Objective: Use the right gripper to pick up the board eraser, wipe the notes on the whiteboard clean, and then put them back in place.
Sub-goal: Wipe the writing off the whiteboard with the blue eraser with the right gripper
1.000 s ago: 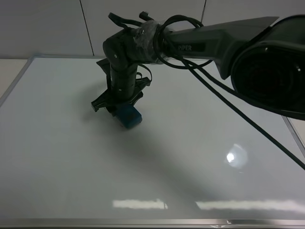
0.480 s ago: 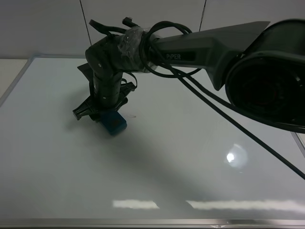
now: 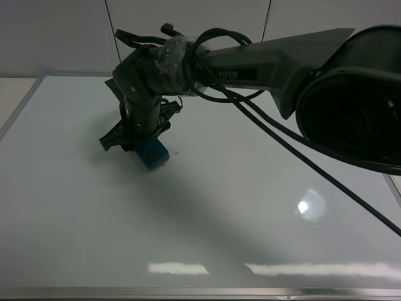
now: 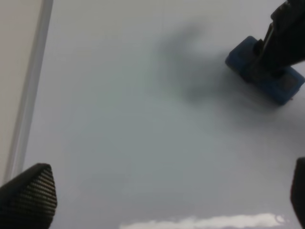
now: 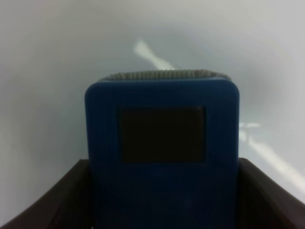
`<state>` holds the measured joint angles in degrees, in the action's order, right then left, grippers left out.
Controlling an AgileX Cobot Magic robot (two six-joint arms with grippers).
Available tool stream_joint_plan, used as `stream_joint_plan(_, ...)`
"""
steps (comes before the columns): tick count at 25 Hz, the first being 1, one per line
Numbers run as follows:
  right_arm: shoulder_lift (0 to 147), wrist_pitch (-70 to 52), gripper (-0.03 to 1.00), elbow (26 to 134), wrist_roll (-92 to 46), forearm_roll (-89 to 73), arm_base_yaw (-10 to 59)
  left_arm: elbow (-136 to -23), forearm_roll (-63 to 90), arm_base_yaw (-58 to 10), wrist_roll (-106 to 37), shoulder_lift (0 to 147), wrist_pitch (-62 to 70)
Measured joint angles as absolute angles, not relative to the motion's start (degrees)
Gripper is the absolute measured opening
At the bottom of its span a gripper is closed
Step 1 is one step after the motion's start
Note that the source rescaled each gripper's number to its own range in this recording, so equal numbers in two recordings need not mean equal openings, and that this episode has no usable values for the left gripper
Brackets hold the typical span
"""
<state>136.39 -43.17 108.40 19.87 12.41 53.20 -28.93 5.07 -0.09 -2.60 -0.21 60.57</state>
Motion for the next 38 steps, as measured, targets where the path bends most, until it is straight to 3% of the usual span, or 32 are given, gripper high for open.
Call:
stream_joint_plan(19,137.92,-42.0,0.01,108.46,23.61,9.11,47.21,-28.93,5.07,-0.09,-2.6,-0.21,60.57)
stream_joint_plan(38,137.96,-40.52,0.01,108.46,23.31,5.79,49.69,-28.93,5.07,-0.09,-2.6,-0.21,60.57)
